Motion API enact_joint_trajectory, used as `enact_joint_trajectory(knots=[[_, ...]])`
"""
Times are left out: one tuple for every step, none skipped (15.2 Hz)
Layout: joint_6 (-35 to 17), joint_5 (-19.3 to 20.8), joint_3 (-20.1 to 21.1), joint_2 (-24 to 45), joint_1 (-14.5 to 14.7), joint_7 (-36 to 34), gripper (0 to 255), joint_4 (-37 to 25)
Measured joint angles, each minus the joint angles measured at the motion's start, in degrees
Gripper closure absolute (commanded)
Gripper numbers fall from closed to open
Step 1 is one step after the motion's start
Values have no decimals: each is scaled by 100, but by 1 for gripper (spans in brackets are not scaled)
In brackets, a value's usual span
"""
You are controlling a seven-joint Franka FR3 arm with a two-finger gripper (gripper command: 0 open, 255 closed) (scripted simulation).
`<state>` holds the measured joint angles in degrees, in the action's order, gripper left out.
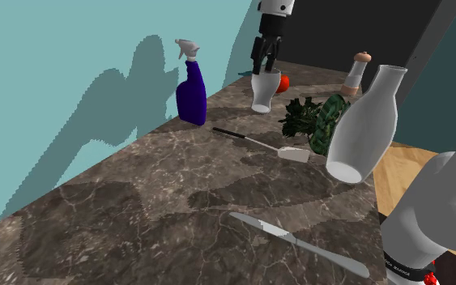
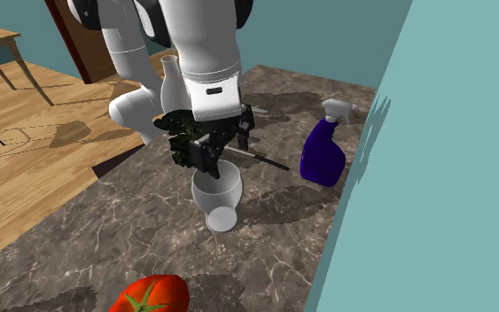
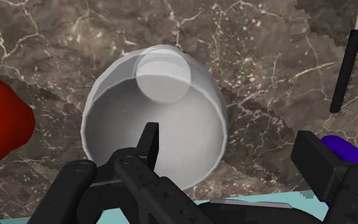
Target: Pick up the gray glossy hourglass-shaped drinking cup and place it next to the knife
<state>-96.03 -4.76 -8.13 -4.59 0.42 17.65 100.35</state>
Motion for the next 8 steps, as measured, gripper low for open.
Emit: enact_joint_trajectory(knots=[[-59,-6,0,16,0,7,0,46],[-115,-8,-4,17,-3,19,0,102],[-190,-10,-3,17,-2,23,0,178],[-268,-11,2,8,2,22,0,265],[-356,-12,13,-2,11,9,0,361],[-421,-14,13,6,11,17,0,418],[-446,-13,15,2,13,14,0,448],[-456,-13,14,1,12,16,0,459]])
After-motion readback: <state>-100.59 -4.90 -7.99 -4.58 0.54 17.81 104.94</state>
